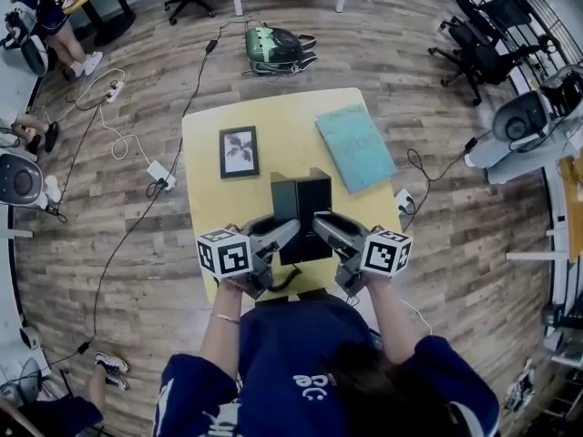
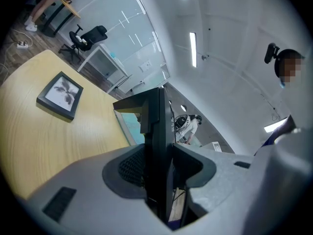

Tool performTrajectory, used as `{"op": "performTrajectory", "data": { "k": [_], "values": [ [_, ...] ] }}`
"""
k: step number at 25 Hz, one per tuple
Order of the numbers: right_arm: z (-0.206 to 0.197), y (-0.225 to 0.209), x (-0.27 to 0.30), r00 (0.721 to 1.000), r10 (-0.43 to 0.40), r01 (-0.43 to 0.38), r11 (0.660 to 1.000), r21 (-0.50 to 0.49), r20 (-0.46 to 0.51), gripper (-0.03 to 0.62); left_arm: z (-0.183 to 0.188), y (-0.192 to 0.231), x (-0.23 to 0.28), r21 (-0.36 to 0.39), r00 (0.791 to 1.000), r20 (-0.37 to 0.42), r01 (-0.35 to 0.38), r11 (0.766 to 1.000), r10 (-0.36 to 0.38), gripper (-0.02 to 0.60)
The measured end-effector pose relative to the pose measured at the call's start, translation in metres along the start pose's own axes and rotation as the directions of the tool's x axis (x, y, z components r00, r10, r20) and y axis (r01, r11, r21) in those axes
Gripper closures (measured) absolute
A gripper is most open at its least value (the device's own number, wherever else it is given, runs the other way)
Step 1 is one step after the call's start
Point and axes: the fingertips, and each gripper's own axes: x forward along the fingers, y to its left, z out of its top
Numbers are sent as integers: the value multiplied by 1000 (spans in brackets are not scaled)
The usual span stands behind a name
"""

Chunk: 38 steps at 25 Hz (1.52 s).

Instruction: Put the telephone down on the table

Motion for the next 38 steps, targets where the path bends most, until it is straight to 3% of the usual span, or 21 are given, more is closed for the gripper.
{"op": "performTrajectory", "data": {
  "k": [26,38],
  "values": [
    [31,-60,56,995,3,7,995,98,-96,376,35,70,38,-76,999,-16,-53,996,52,406],
    [31,-88,67,993,-24,40,988,146,-115,376,33,98,55,-119,997,-38,-77,990,73,405]
  ]
}}
